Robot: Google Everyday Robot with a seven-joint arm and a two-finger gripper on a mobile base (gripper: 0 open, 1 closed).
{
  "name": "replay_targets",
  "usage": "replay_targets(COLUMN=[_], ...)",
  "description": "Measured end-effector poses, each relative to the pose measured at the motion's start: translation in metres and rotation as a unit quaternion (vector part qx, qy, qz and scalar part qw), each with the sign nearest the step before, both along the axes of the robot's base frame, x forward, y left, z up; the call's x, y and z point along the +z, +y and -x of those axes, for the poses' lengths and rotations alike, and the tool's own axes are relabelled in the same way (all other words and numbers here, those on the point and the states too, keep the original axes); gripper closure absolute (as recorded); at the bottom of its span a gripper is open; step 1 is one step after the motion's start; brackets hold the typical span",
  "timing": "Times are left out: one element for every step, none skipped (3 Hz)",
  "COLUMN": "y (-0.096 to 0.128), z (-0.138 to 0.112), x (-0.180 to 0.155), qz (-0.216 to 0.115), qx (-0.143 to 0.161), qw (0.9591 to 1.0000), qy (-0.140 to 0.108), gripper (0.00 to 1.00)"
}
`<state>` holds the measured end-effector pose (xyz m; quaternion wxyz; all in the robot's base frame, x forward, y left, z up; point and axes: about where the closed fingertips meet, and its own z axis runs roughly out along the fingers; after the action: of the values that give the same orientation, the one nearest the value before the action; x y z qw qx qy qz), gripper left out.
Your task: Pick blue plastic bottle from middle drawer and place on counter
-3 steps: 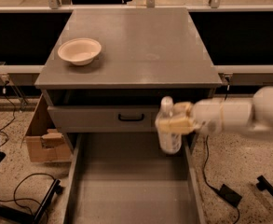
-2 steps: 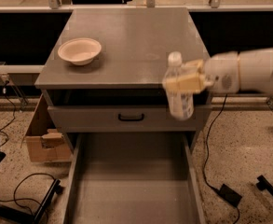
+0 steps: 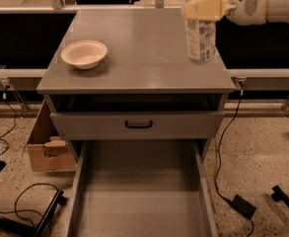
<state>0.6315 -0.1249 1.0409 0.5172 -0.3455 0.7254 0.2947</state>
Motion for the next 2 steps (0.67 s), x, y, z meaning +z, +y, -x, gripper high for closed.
replay_targets(y=[-0.002, 0.001], z=[-0.051, -0.09], x=[0.015, -0.001], qz=[-0.032, -0.062], qx=[-0.06, -0.099], qw=[0.9975, 0.993], qy=[-0.017, -0.014], gripper=[1.0, 1.0])
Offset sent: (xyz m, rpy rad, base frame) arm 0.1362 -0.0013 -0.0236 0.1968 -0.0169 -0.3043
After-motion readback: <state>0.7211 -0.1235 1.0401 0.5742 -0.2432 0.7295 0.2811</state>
